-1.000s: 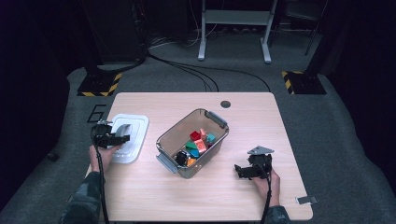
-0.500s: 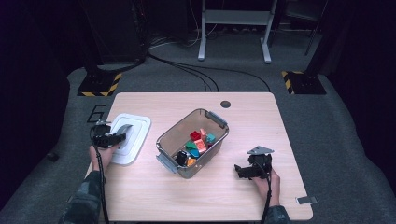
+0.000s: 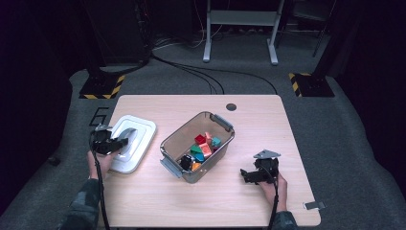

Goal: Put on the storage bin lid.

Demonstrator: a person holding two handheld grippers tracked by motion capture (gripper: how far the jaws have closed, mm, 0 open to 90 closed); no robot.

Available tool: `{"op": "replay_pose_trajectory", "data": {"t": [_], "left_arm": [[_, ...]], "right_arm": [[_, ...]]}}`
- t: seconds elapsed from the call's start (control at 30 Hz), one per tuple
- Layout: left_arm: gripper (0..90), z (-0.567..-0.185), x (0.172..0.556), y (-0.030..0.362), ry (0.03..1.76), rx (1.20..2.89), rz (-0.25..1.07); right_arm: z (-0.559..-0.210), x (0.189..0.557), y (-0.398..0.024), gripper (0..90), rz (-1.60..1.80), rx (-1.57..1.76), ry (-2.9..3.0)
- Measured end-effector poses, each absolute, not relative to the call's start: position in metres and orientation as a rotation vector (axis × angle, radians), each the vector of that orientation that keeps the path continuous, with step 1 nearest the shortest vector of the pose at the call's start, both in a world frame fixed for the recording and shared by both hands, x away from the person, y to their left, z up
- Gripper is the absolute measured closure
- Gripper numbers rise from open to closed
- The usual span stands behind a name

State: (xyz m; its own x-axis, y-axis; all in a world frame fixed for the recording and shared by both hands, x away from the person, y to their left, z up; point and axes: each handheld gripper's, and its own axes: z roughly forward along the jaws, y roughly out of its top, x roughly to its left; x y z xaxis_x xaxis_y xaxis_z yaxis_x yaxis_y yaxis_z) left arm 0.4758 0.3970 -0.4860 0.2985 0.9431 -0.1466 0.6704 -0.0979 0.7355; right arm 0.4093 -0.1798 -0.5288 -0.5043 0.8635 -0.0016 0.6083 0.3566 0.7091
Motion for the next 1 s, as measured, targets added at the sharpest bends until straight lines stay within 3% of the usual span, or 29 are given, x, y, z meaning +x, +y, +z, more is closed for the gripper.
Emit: {"op": "replay_pose_trajectory", "data": {"t": [1.0], "left_arm": [[66.6, -0.389, 0.465, 0.372, 1.254, 1.883, 0.523]], "right_arm": [[-0.529, 0.409, -0.18, 0.0, 0.934, 1.292, 2.247]]}}
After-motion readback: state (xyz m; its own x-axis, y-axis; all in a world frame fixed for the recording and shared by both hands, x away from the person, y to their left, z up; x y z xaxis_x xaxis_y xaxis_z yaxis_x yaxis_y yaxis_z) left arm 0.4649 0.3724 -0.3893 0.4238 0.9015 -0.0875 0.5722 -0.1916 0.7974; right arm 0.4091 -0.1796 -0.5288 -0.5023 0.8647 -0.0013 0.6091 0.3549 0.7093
